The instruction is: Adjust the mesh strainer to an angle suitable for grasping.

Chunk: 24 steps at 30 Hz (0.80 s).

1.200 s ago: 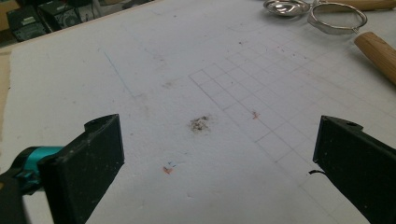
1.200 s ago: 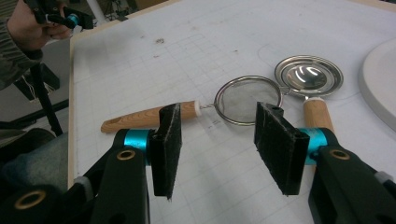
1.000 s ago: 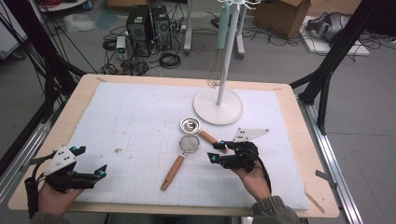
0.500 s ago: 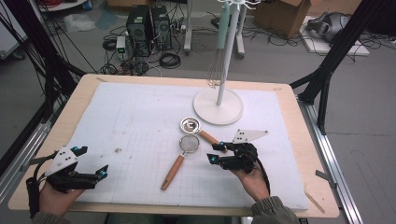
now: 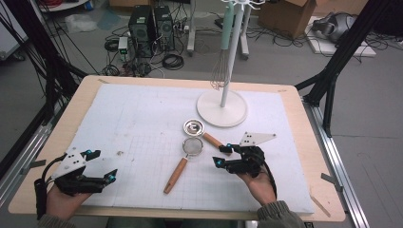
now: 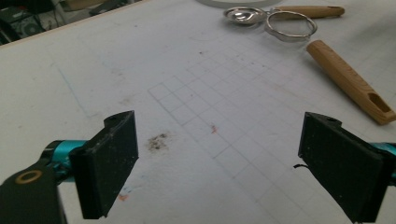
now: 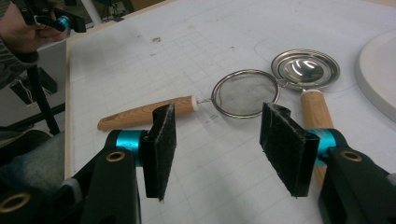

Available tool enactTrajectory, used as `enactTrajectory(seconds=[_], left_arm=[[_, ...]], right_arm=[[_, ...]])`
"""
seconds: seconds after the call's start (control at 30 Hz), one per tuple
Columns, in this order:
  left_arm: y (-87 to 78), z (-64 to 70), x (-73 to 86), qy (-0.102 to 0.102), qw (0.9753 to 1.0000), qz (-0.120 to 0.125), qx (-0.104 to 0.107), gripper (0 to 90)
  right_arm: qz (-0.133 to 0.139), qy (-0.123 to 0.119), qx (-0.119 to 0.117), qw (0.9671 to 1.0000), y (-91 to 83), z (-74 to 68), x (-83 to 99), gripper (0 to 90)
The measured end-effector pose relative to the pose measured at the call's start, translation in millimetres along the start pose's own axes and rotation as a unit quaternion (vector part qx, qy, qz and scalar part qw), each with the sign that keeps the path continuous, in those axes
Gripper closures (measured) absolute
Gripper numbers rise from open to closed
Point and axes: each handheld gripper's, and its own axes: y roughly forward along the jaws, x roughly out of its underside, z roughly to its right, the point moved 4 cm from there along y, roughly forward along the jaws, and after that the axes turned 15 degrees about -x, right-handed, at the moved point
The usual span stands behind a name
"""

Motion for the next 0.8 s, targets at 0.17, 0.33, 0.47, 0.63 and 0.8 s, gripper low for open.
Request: enactTrajectory(seconds=[0.17,0.33,0.47,0.63,0.8], left_arm=[[2.7,10.1,-3.4,0.012,0.9997,-0.001,0.021,21.1],[6.1,18.9,-6.1,0.020,0.9989,-0.004,0.042,28.7],[7.3,23.9,-7.1,0.026,0.9980,-0.011,0.057,37.2],[9.8,29.6,-8.8,0.033,0.9968,-0.017,0.071,48.0],[14.7,38.8,-11.3,0.037,0.9949,-0.022,0.091,56.8]], right_arm=[[0.004,-0.003,0.005,1.0000,-2.6,-0.2,0.4,42.2],[0.007,-0.003,0.008,0.9999,-5.3,-1.3,0.7,41.0],[0.009,-0.005,0.012,0.9999,-6.9,-1.4,1.0,40.3],[0.010,-0.009,0.012,0.9998,-7.6,-1.9,0.8,40.3],[0.011,-0.009,0.012,0.9998,-7.5,-1.6,0.7,40.2]])
